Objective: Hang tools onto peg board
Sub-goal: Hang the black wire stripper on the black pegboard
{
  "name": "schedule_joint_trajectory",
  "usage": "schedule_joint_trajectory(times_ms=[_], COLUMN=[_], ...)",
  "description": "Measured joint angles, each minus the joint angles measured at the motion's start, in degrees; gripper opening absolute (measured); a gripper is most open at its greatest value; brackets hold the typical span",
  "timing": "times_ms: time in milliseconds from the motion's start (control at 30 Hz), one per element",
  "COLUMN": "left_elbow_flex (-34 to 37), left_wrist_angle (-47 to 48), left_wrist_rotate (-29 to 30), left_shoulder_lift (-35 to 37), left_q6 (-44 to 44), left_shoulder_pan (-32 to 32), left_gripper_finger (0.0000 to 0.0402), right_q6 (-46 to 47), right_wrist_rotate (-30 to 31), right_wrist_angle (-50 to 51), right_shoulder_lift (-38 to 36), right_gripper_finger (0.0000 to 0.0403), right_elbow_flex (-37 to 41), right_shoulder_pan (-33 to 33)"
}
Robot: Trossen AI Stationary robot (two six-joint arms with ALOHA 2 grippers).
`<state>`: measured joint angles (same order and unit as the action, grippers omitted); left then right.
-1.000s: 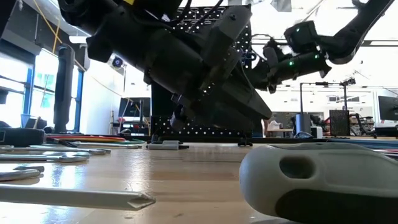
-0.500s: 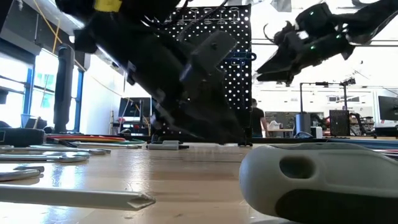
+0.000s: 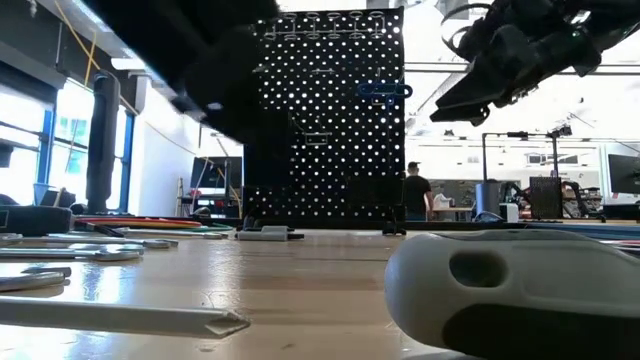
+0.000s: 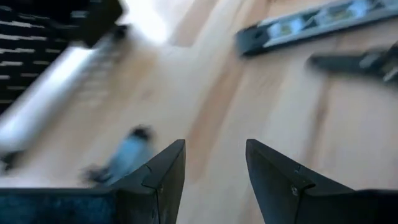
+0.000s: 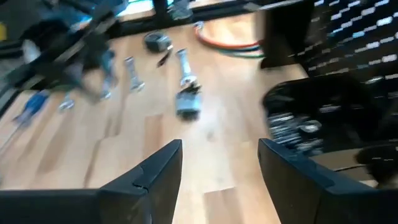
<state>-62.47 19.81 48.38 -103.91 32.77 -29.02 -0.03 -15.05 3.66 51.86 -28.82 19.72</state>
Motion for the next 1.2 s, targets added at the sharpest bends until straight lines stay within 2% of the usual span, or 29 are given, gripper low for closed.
schedule_joint_trajectory(times_ms=[100,200,367,467,600,833,1067,1200], left_elbow_flex=[2.40,6.65,13.94,16.64,17.72,17.67,17.66,17.66], left_wrist_angle=[6.59,7.66,2.54,-2.88,-10.04,-27.54,-35.35,-38.18], left_wrist_rotate=[6.22,11.14,10.47,7.35,2.02,-10.96,-22.67,-26.75], left_shoulder_lift=[1.78,3.98,6.68,7.50,8.15,8.18,8.16,7.88], left_q6=[2.73,6.23,9.46,6.97,-0.80,-16.19,-17.10,-15.65], left_shoulder_pan=[-2.40,-4.11,-4.90,-4.69,-3.86,-1.29,1.84,2.52], left_gripper_finger=[0.0163,0.0163,0.0163,0.0163,0.0163,0.0163,0.0163,0.0163], right_q6=[0.26,1.72,4.27,7.37,12.79,24.16,38.05,42.42], right_wrist_rotate=[0.00,-0.47,-0.30,2.12,5.60,16.34,25.40,29.27], right_wrist_angle=[0.49,0.53,-0.19,-3.90,-10.28,-19.66,-30.48,-31.78], right_shoulder_lift=[0.00,0.00,0.02,0.71,3.11,12.39,26.11,34.29], right_gripper_finger=[0.0206,0.0206,0.0206,0.0206,0.0206,0.0206,0.0206,0.0206], right_elbow_flex=[0.00,0.00,0.24,1.66,3.44,3.48,3.40,-0.70], right_shoulder_pan=[-2.60,-5.72,-13.98,-19.96,-28.21,-41.49,-50.97,-55.40])
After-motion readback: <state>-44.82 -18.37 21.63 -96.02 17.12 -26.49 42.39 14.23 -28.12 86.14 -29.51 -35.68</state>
